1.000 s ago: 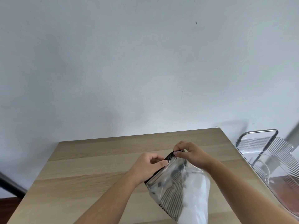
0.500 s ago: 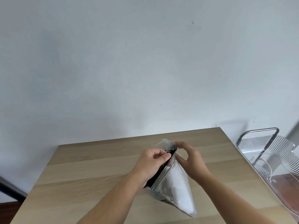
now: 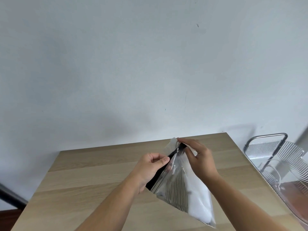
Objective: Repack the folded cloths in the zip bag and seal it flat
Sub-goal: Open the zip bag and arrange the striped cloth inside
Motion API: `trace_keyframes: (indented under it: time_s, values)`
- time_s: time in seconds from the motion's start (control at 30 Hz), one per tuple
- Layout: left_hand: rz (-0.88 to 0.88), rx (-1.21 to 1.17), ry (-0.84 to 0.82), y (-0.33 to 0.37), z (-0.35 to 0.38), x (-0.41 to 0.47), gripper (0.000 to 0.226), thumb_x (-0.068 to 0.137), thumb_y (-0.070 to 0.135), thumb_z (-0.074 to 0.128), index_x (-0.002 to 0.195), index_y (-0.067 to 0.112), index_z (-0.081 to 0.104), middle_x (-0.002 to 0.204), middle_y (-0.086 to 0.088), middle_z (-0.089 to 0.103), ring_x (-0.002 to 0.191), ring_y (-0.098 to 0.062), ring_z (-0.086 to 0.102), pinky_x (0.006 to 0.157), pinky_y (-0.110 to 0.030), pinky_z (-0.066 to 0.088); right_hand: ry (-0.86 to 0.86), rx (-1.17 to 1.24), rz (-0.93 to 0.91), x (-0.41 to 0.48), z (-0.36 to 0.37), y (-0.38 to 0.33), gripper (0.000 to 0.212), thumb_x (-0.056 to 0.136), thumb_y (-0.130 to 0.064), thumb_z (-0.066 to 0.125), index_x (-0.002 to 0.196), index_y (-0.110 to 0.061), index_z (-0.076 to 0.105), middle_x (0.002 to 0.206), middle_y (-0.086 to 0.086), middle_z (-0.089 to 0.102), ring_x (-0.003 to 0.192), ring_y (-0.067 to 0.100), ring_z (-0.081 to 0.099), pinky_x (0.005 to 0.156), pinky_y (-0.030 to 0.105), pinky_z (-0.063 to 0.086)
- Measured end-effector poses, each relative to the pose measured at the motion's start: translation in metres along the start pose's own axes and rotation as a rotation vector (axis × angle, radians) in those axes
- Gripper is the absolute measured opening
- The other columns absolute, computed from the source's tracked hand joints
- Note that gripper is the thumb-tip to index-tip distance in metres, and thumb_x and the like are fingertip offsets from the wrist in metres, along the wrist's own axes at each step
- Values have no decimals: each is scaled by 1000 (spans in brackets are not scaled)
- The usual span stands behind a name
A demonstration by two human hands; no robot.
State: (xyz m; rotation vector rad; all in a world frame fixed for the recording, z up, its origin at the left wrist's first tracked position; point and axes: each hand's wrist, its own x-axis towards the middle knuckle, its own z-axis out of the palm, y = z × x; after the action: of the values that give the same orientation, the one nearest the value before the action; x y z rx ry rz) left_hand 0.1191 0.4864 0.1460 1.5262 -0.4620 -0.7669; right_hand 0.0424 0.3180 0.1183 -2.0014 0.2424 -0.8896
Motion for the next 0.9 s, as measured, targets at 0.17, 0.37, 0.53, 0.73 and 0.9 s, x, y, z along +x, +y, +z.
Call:
trace_keyframes:
  time_s: [0.17,0.37,0.53,0.73,0.9]
  values:
    - [4,170,39,-11,-9,3,22,87,19,63,67,20,72,61,5,71,59,-5,63,57,-15,47,-159,-108,-87,10,-16,0,30,86,-1,61,96,-26,74,93,-18,67,91,0,60,80,12,45]
    - [-2,327,20,-22,-17,5,28,88,19,63,62,26,70,59,11,69,60,-3,59,60,-14,43,-518,-77,224,27,-37,4,16,88,-19,64,80,-30,73,90,-10,61,80,-2,58,77,19,41]
    - [27,405,-14,-24,-18,7,24,89,16,62,66,23,68,60,10,68,65,-9,60,69,-20,45,-657,73,335,34,-43,-2,24,91,-15,59,70,-19,70,80,-5,63,77,8,58,76,19,43]
    - [49,316,-45,-16,-5,7,16,84,19,66,70,23,71,68,8,70,65,-3,60,66,-15,45,-709,76,316,31,-29,-6,22,89,-10,62,69,-16,67,84,8,58,80,18,54,78,32,42]
    - [164,271,86,-11,13,9,16,85,15,66,70,16,70,63,6,68,56,1,58,55,-11,43,-596,129,300,24,-23,-3,8,84,-17,69,79,-13,74,99,17,64,87,27,60,85,43,47]
